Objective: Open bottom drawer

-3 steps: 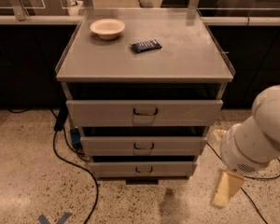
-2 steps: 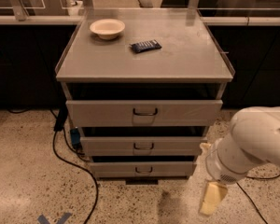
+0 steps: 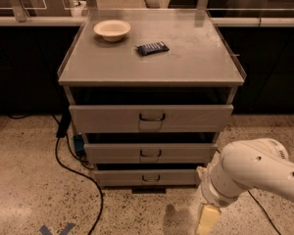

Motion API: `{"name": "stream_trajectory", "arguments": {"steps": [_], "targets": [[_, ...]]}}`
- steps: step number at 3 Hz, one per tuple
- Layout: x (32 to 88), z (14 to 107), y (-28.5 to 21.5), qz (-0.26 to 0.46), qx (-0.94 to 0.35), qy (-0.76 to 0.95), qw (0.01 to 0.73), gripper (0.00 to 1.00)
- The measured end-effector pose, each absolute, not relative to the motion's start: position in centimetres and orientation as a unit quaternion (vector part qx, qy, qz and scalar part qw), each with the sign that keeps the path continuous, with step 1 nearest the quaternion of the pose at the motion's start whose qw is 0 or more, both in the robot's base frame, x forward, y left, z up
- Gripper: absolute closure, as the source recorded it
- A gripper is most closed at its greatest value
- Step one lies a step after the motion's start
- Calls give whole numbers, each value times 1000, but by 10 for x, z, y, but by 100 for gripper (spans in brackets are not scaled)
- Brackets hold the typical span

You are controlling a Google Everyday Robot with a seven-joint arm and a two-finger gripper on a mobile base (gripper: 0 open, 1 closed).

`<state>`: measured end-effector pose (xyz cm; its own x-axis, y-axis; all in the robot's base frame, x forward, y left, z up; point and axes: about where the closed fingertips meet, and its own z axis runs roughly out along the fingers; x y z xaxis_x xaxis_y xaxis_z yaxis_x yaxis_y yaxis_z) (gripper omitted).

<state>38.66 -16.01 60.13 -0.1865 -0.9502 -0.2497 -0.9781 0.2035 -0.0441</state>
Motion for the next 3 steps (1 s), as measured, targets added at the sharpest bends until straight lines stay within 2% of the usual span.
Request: {"name": "stream_trajectory", "arguments": {"steps": [3], "targets": [[465,499,-166,111,-651,734,158,0]]}}
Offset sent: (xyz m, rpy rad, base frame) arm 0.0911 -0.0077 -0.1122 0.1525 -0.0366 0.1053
